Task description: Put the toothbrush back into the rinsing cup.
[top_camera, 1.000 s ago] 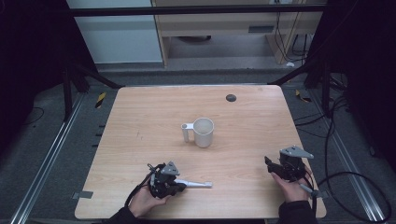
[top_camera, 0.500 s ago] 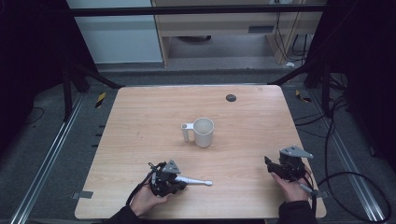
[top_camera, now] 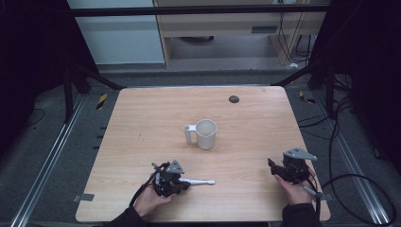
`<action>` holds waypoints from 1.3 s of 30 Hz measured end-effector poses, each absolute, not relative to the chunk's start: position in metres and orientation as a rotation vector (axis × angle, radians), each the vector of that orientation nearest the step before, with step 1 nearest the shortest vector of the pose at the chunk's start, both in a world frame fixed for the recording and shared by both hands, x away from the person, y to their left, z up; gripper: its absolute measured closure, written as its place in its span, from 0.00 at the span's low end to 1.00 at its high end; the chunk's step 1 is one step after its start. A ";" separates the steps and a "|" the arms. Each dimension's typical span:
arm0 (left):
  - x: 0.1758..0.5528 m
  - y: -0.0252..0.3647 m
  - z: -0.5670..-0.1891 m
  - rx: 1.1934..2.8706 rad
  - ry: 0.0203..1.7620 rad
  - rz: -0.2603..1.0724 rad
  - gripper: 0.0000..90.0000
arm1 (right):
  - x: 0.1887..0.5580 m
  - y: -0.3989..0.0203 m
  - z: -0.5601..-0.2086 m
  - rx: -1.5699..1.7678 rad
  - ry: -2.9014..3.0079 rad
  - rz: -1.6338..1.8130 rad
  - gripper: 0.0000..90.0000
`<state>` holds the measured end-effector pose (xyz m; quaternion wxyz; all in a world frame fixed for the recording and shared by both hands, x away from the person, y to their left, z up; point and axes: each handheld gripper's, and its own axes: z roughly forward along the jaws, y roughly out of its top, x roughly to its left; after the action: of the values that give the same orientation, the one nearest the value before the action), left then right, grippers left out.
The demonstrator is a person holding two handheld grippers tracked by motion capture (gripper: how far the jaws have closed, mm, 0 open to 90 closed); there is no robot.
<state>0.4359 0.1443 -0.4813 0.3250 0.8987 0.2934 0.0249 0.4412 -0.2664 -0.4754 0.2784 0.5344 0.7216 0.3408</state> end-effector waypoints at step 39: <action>0.478 0.196 -0.455 2.234 0.957 0.308 0.99 | 0.442 -0.266 -0.477 1.436 1.944 0.907 0.41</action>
<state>0.4778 0.1961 -0.4548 0.3390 0.8578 0.3677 0.1184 0.4425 -0.2659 -0.4769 0.2765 0.5346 0.7238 0.3376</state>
